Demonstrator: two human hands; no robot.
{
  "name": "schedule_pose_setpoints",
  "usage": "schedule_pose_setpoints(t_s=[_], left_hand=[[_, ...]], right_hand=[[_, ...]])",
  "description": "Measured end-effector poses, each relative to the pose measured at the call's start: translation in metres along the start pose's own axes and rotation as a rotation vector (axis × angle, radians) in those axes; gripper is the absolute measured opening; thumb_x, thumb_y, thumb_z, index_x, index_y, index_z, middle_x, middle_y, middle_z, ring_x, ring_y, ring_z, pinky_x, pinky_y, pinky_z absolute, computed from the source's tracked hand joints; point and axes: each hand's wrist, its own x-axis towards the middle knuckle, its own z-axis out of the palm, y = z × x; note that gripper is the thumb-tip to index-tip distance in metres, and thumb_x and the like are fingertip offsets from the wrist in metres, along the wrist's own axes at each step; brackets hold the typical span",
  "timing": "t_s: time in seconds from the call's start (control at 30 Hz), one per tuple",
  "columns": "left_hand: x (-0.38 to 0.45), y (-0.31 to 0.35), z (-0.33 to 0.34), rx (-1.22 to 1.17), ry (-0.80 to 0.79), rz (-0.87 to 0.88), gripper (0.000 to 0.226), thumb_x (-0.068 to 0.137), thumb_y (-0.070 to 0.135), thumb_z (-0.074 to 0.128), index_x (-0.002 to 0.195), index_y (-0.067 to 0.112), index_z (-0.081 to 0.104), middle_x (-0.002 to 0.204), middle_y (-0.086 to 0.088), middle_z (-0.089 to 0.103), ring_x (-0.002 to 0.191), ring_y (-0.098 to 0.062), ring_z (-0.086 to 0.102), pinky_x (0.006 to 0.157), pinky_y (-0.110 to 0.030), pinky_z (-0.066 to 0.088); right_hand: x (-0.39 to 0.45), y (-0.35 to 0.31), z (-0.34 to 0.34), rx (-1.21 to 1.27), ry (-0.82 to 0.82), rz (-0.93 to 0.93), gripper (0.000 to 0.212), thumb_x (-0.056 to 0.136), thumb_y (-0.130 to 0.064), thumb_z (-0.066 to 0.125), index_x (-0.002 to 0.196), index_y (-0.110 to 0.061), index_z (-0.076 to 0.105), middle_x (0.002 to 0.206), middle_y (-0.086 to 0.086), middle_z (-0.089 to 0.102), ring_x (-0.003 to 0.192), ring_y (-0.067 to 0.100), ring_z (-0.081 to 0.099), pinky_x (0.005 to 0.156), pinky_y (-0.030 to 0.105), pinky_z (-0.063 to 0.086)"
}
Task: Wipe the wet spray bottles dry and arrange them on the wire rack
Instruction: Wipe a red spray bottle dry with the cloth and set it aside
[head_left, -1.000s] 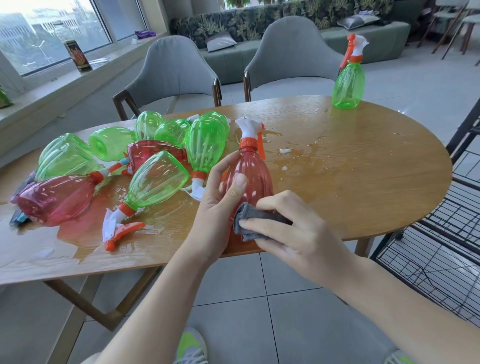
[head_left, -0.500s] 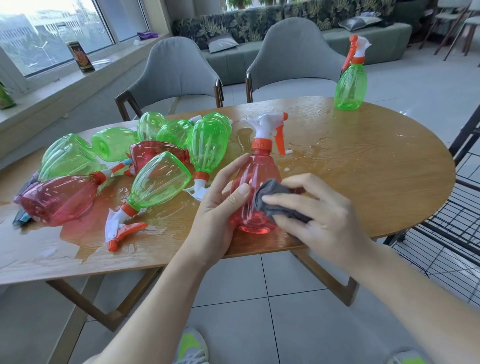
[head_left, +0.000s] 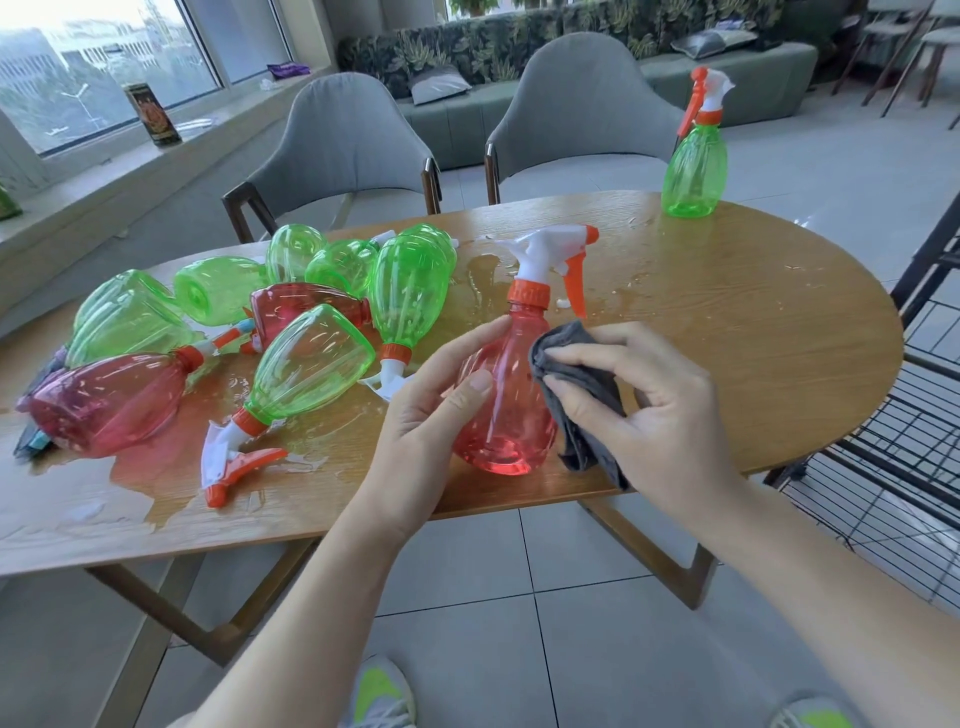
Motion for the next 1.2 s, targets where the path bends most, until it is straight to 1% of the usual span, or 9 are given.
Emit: schedule_pose_setpoints(t_s=[0.07, 0.23, 0.43, 0.63, 0.73, 0.83, 0.93, 1.03, 1.2], left_hand=[[0.0, 0.0, 0.0, 0.015, -0.014, -0.001, 0.04, 0.105, 0.016, 0.054, 0.14, 0.027, 0.069, 0.149, -0.011, 0.064, 0.142, -0.035, 0.057, 0.12, -0.065, 0.04], [-0.001, 0.001, 0.001, 0.028, -0.02, -0.01, 0.039, 0.106, 0.016, 0.051, 0.14, 0.027, 0.068, 0.146, -0.008, 0.066, 0.139, -0.032, 0.059, 0.119, -0.059, 0.044], [0.003, -0.001, 0.0, 0.035, 0.074, 0.004, 0.044, 0.101, 0.045, 0.063, 0.145, 0.038, 0.062, 0.153, -0.014, 0.058, 0.148, -0.045, 0.046, 0.122, -0.073, 0.03], [0.003, -0.003, -0.003, -0.044, 0.037, -0.003, 0.038, 0.105, 0.029, 0.059, 0.14, 0.041, 0.066, 0.147, -0.013, 0.064, 0.141, -0.043, 0.055, 0.118, -0.069, 0.04], [0.003, -0.005, -0.001, -0.045, 0.045, 0.01, 0.038, 0.105, 0.035, 0.061, 0.143, 0.041, 0.064, 0.149, -0.013, 0.062, 0.144, -0.044, 0.051, 0.119, -0.071, 0.037], [0.005, -0.006, 0.001, -0.075, 0.08, -0.005, 0.041, 0.101, 0.041, 0.063, 0.143, 0.041, 0.063, 0.142, -0.013, 0.065, 0.139, -0.044, 0.054, 0.12, -0.071, 0.037], [0.005, -0.006, 0.004, -0.113, 0.102, -0.018, 0.035, 0.104, 0.04, 0.062, 0.139, 0.042, 0.064, 0.133, -0.014, 0.069, 0.123, -0.038, 0.064, 0.109, -0.059, 0.048], [0.005, -0.004, 0.004, -0.168, 0.104, -0.047, 0.039, 0.106, 0.033, 0.056, 0.144, 0.034, 0.06, 0.137, -0.018, 0.068, 0.12, -0.036, 0.067, 0.102, -0.053, 0.053], [0.007, -0.001, 0.003, -0.276, 0.086, -0.086, 0.038, 0.107, 0.02, 0.05, 0.145, 0.024, 0.057, 0.122, -0.005, 0.076, 0.109, -0.027, 0.072, 0.093, -0.043, 0.062]], right_hand=[[0.003, 0.0, -0.001, -0.019, 0.001, 0.005, 0.022, 0.091, -0.014, 0.076, 0.111, -0.008, 0.077, 0.109, 0.005, 0.07, 0.105, 0.007, 0.066, 0.092, 0.018, 0.048], [0.009, -0.001, 0.002, 0.058, 0.057, 0.094, 0.021, 0.093, -0.014, 0.074, 0.114, -0.016, 0.075, 0.11, 0.001, 0.07, 0.106, 0.012, 0.068, 0.091, 0.03, 0.055], [-0.013, -0.006, 0.011, -0.013, -0.073, -0.009, 0.022, 0.09, -0.012, 0.078, 0.112, -0.007, 0.078, 0.111, 0.007, 0.07, 0.106, 0.014, 0.069, 0.089, 0.028, 0.056], [0.0, -0.002, 0.011, -0.052, -0.012, -0.009, 0.024, 0.091, -0.014, 0.077, 0.114, -0.007, 0.077, 0.111, 0.008, 0.07, 0.106, 0.012, 0.067, 0.092, 0.024, 0.055], [-0.004, -0.005, 0.015, -0.043, -0.008, 0.025, 0.024, 0.091, -0.013, 0.078, 0.114, -0.008, 0.077, 0.112, 0.007, 0.069, 0.107, 0.014, 0.067, 0.091, 0.027, 0.056], [-0.012, -0.006, 0.015, -0.045, -0.057, -0.041, 0.023, 0.089, -0.009, 0.079, 0.112, -0.006, 0.078, 0.109, 0.01, 0.069, 0.102, 0.017, 0.068, 0.087, 0.027, 0.056], [-0.019, -0.008, 0.017, -0.095, -0.131, -0.144, 0.02, 0.091, -0.009, 0.076, 0.11, -0.005, 0.079, 0.105, 0.014, 0.066, 0.095, 0.019, 0.066, 0.084, 0.02, 0.053], [-0.022, -0.009, 0.017, -0.168, -0.219, -0.275, 0.019, 0.095, -0.011, 0.072, 0.111, -0.004, 0.079, 0.104, 0.016, 0.065, 0.089, 0.026, 0.064, 0.081, 0.026, 0.052], [-0.022, -0.002, 0.01, -0.255, -0.28, -0.344, 0.021, 0.092, -0.009, 0.076, 0.113, -0.005, 0.078, 0.105, 0.017, 0.067, 0.091, 0.028, 0.065, 0.086, 0.025, 0.052]])
